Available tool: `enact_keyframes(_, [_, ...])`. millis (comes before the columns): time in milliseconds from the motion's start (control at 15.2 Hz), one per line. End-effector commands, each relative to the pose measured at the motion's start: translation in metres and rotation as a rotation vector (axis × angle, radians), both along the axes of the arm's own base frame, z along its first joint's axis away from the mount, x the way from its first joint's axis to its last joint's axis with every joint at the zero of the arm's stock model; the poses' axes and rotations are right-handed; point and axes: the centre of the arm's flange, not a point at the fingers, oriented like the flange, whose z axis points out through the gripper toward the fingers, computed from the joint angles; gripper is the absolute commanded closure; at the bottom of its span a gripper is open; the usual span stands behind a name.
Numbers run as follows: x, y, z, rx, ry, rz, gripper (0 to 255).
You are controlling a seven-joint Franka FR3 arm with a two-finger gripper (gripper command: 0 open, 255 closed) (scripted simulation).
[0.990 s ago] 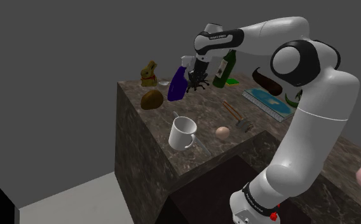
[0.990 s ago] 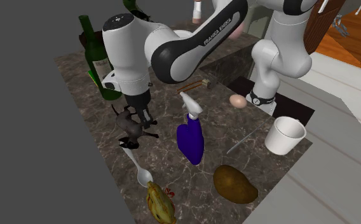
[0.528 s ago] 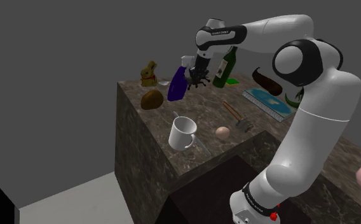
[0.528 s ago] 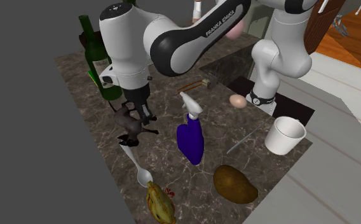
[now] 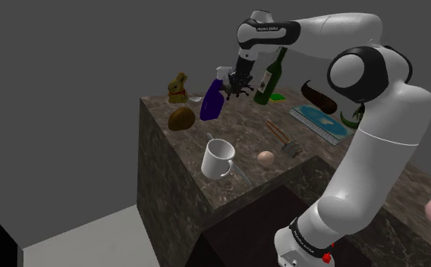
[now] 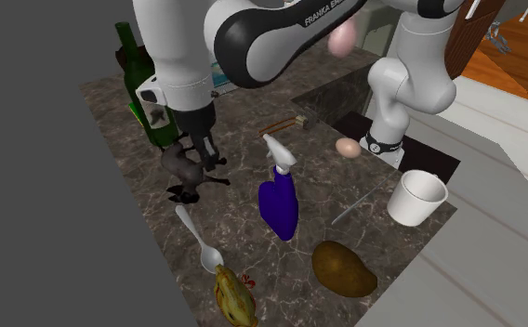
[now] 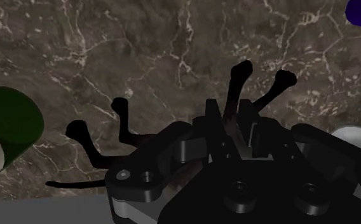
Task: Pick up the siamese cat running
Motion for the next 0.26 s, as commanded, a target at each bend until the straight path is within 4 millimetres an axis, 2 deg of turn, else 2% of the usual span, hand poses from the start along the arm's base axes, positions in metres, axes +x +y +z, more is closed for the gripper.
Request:
enact_keyframes(0, [-0.0009, 0.0004, 0.0112, 0.0, 0.0, 0.0, 255])
enact_keyframes(198, [-0.0009, 0.0004, 0.0173, 0.0, 0.0, 0.0, 255])
